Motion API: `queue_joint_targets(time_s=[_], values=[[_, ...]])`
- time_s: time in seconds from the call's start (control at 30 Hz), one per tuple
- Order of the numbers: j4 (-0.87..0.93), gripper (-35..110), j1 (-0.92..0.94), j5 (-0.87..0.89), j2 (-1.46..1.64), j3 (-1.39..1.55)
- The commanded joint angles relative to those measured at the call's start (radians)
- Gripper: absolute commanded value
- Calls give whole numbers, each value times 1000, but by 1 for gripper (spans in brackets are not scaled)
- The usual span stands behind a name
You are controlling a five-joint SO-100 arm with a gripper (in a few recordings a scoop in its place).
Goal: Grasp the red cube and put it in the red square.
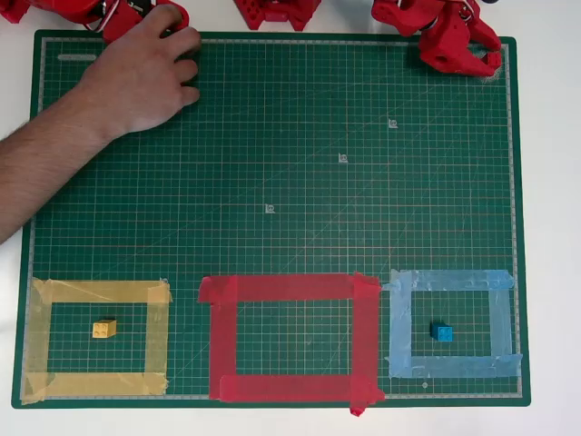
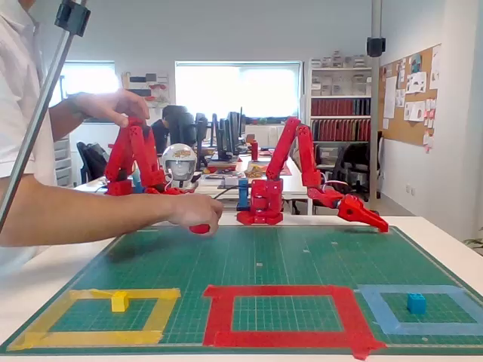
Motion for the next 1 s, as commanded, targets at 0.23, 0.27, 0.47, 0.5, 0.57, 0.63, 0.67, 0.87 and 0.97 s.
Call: queue_joint_targets(time_s=[0.23, 0.27, 0.47, 0.5, 0.57, 0.63, 0.67, 0.87, 0.97], values=[[-26, 6, 5, 2, 26, 8], [-26, -2, 3, 6, 26, 8], [-26, -2, 6, 8, 31, 15], [-26, -2, 6, 8, 32, 15], [-31, -2, 9, 8, 35, 17], [-35, -2, 17, 8, 40, 9], [-37, -2, 23, 8, 46, -2], [-51, -2, 201, 8, 67, -276], [11, -2, 374, 8, 64, -460]])
